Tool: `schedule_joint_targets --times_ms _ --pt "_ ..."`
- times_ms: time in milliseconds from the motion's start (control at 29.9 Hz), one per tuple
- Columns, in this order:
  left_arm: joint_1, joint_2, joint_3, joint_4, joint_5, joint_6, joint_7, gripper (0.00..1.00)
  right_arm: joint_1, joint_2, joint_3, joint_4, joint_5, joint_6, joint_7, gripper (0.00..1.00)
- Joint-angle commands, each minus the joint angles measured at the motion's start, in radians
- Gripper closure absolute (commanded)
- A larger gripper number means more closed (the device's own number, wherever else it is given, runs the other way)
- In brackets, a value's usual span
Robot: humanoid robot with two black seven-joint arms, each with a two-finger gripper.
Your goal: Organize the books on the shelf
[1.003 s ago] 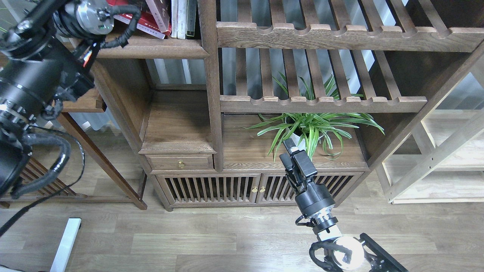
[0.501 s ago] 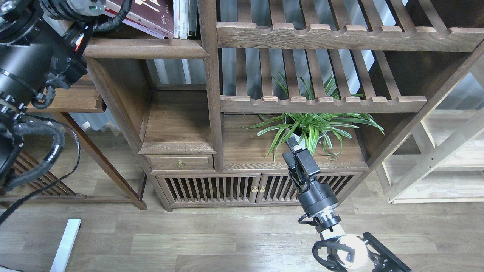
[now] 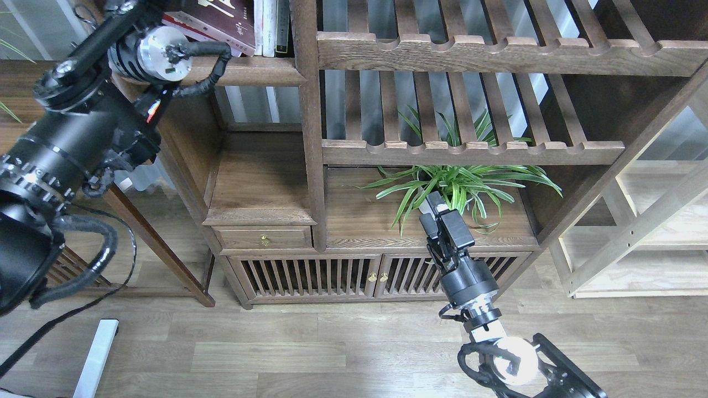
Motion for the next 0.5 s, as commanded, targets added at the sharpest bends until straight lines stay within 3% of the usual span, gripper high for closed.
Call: schedule_joint_targets --times_ms 0,201,301,468 --pt "0.083 0.016 -0.023 -0.117 -0.023 -0.054 0.000 0.06 0.020 0.008 0.000 0.000 0.000 0.000 0.002 0.12" --pt "0.238 0.059 -0.138 -0.261 -0.025 -0.107 0.000 0.02 0.023 0.024 0.000 0.000 0.000 0.000 0.005 0.11" --pt "0.301 0.067 -0.189 -0.322 -0.025 -0.185 0.000 0.02 0.023 0.024 -0.002 0.000 0.000 0.000 0.003 0.11" --pt "0.384 0.065 -0.221 -0.401 -0.026 -0.387 0.000 0.02 0.045 0.024 -0.002 0.000 0.000 0.000 0.003 0.11"
